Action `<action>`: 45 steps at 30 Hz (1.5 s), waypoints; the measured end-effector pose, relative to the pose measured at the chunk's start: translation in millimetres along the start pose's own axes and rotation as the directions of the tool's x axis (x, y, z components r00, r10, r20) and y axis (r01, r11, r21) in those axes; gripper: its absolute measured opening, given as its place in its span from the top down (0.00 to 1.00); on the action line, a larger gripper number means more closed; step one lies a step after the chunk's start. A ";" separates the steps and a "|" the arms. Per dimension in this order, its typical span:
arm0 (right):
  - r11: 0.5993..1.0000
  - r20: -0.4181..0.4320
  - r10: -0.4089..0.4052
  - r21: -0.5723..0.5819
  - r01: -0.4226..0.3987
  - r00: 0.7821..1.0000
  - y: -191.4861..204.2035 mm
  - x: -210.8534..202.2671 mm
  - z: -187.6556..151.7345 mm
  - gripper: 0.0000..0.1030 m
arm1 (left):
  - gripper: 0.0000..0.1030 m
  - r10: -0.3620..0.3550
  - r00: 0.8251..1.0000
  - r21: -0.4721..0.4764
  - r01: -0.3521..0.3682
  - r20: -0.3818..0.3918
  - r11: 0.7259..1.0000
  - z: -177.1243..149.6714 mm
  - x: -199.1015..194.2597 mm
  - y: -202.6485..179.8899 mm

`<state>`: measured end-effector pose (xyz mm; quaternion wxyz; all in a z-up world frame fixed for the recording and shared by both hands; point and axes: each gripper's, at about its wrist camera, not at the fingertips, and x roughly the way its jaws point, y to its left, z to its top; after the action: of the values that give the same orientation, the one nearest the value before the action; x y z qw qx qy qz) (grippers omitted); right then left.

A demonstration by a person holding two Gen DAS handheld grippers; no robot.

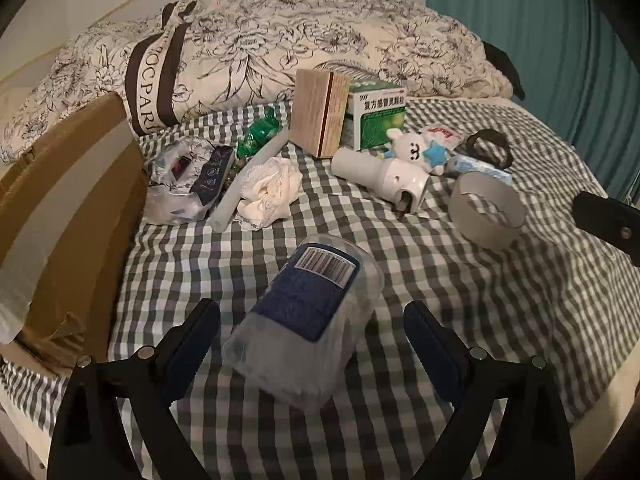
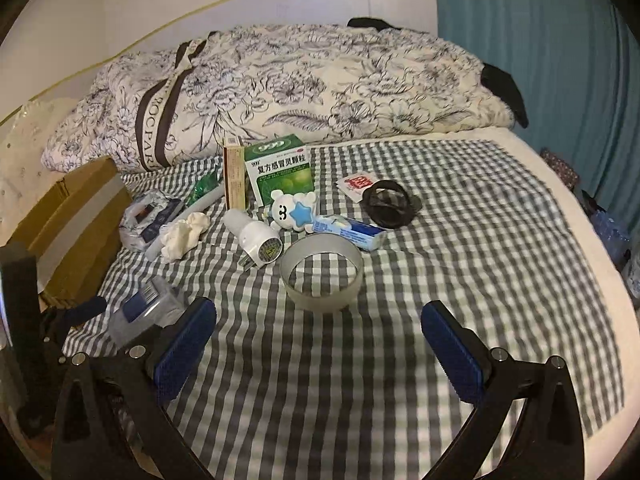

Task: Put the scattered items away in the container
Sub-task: 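Grasp the clear blue-labelled bottle with left tool while right tool grasps the tape roll, then carry bottle and tape roll to the cardboard box and release both inside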

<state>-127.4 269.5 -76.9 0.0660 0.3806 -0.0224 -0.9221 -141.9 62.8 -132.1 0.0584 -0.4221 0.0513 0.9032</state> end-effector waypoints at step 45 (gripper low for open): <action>1.000 -0.048 0.013 -0.022 -0.014 0.999 29.3 -12.3 11.1 0.20 | 0.37 0.053 0.995 -0.071 -0.047 0.084 0.996 10.5 -64.8 21.4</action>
<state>-123.5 242.1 -57.8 0.0770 0.4016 -0.0130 -0.9125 -111.7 39.2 -74.7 0.0230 -0.3835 0.0280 0.9228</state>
